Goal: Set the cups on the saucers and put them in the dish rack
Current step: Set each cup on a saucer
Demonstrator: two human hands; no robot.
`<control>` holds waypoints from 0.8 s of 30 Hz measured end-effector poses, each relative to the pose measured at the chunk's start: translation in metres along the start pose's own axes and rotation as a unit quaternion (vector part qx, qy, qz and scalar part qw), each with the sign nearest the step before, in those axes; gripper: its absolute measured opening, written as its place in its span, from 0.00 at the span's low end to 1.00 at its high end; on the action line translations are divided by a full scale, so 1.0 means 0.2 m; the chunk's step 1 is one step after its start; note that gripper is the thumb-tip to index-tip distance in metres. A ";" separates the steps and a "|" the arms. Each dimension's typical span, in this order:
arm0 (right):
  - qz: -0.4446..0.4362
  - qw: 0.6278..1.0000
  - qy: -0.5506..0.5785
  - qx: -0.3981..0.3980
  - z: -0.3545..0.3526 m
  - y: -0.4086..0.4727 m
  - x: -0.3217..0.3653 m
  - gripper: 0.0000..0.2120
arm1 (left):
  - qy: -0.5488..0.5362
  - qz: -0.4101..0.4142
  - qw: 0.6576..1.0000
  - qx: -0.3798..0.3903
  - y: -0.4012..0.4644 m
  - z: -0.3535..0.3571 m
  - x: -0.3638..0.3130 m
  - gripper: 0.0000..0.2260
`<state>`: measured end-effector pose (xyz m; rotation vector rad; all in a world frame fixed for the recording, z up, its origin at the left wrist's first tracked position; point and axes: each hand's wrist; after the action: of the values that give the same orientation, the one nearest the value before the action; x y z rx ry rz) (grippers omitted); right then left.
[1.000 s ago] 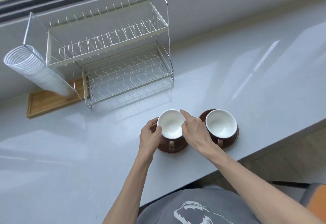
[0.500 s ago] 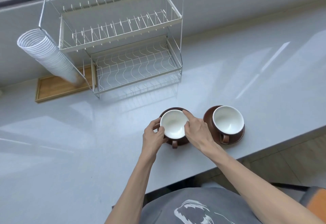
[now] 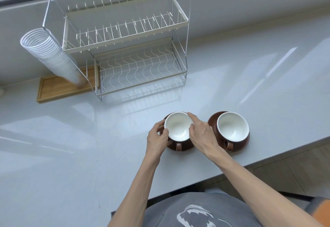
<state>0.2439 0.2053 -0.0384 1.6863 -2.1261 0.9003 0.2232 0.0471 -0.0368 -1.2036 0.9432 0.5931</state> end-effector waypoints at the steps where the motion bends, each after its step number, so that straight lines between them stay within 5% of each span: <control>1: 0.001 1.000 -0.003 0.001 0.00 0.01 -0.01 0.25 | 0.000 0.001 1.000 0.000 0.00 0.00 0.00 0.18; 17: 0.008 0.999 -0.008 0.033 -0.03 0.03 -0.06 0.24 | 0.025 0.003 0.999 -0.022 0.01 0.03 0.01 0.14; 24: 0.011 0.999 -0.047 0.009 -0.08 0.07 -0.07 0.16 | 0.053 0.003 0.997 -0.049 0.00 0.02 0.03 0.11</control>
<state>0.2333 0.2279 -0.0391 1.7485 -2.2080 0.8657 0.2265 0.0515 -0.0413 -1.3314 1.0159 0.5909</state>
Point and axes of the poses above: each hand's wrist, its own y-axis towards the middle knuckle, its own z-axis out of the palm, x = y × z, and after that the axes turned 13 degrees about x, right-handed
